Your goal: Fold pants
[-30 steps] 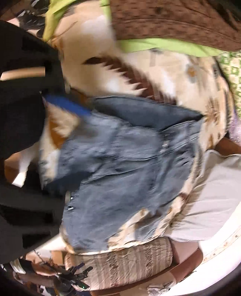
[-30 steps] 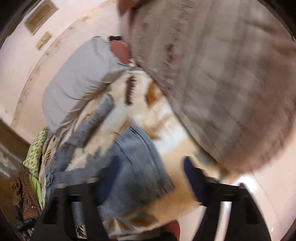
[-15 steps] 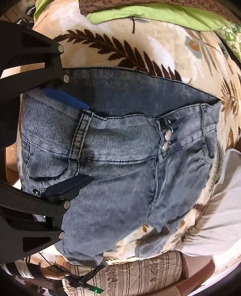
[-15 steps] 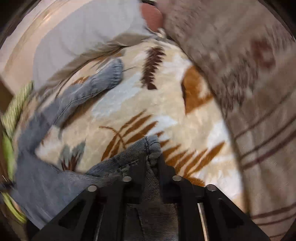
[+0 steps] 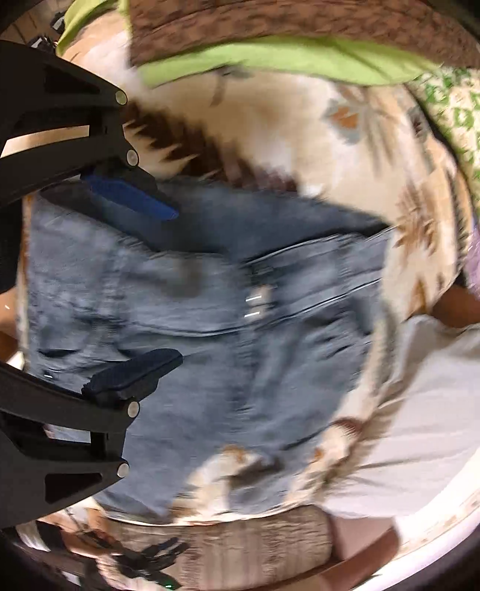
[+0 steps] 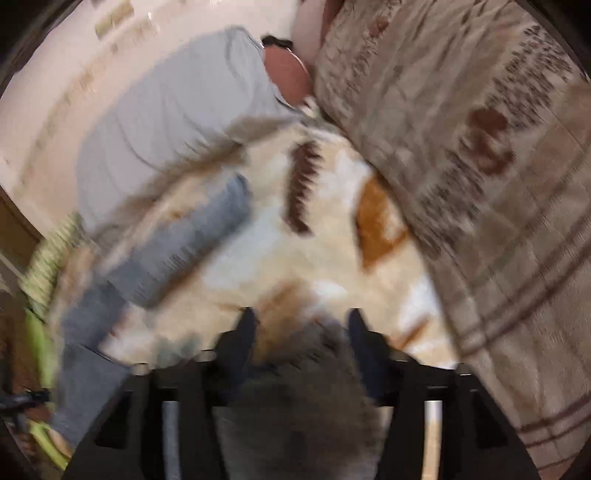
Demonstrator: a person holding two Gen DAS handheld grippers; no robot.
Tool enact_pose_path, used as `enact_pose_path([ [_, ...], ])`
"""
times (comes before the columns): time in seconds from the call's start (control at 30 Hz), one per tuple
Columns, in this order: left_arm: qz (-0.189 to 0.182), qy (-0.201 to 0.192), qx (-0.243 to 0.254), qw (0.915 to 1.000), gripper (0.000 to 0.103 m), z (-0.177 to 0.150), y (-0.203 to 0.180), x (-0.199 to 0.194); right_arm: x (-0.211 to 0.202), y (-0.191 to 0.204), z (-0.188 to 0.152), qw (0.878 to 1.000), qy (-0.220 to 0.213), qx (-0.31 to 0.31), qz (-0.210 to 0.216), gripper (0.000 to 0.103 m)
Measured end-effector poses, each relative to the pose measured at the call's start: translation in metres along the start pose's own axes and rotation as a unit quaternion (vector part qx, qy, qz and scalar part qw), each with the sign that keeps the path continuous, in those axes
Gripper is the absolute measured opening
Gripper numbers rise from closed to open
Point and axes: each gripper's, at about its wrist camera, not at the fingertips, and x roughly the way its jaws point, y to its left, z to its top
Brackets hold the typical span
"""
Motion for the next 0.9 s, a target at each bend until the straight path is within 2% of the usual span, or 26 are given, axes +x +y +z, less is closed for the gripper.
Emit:
enact_pose_path([
  [0.1, -0.01, 0.013, -0.036, 0.9992, 0.073, 0.03, 0.008, 0.018, 0.024, 0.013, 0.022, 0.996, 0.008, 0.044, 0.071, 0.068],
  [0.23, -0.033, 0.037, -0.085, 0.9951, 0.073, 0.052, 0.014, 0.051, 0.073, 0.019, 0.032, 0.985, 0.032, 0.117, 0.126, 0.071],
  [0.37, -0.037, 0.047, -0.091, 0.9941, 0.073, 0.06, 0.012, 0.069, 0.136, 0.019, 0.033, 0.961, 0.046, 0.201, 0.185, 0.072],
  [0.43, -0.037, 0.056, -0.089, 0.9938, 0.073, 0.061, 0.009, 0.074, 0.165, 0.021, 0.03, 0.939, 0.061, 0.243, 0.235, 0.072],
  [0.47, -0.037, 0.059, -0.088, 0.9936, 0.073, 0.061, 0.008, 0.076, 0.182, 0.025, 0.031, 0.926, 0.08, 0.269, 0.254, 0.069],
  [0.5, -0.037, 0.059, -0.088, 0.9937, 0.073, 0.063, 0.008, 0.076, 0.184, 0.03, 0.035, 0.924, 0.082, 0.275, 0.255, 0.057],
  [0.53, -0.037, 0.056, -0.086, 0.9941, 0.073, 0.063, 0.008, 0.074, 0.178, 0.034, 0.045, 0.923, 0.059, 0.275, 0.262, 0.048],
  [0.57, -0.036, 0.051, -0.083, 0.9946, 0.073, 0.064, 0.008, 0.072, 0.157, 0.036, 0.062, 0.92, -0.006, 0.269, 0.285, 0.044],
  [0.6, -0.035, 0.047, -0.081, 0.995, 0.073, 0.065, 0.008, 0.07, 0.142, 0.037, 0.072, 0.922, -0.046, 0.258, 0.285, 0.044],
  [0.63, -0.036, 0.045, -0.08, 0.9951, 0.073, 0.067, 0.009, 0.07, 0.121, 0.038, 0.087, 0.936, -0.094, 0.233, 0.248, 0.045],
  [0.67, -0.039, 0.046, -0.08, 0.995, 0.073, 0.069, 0.009, 0.07, 0.112, 0.04, 0.097, 0.949, -0.103, 0.211, 0.211, 0.06],
  [0.7, -0.042, 0.048, -0.08, 0.9947, 0.073, 0.07, 0.009, 0.072, 0.11, 0.041, 0.106, 0.963, -0.092, 0.189, 0.171, 0.077],
  [0.73, -0.046, 0.05, -0.08, 0.9945, 0.073, 0.071, 0.008, 0.075, 0.113, 0.039, 0.112, 0.972, -0.07, 0.175, 0.14, 0.079],
  [0.8, -0.045, 0.054, -0.079, 0.9944, 0.073, 0.071, 0.005, 0.081, 0.124, 0.029, 0.108, 0.977, -0.033, 0.173, 0.123, 0.079],
  [0.9, -0.025, 0.056, -0.07, 0.9957, 0.075, 0.069, -0.004, 0.088, 0.145, 0.009, 0.091, 0.967, 0.002, 0.212, 0.14, 0.079],
])
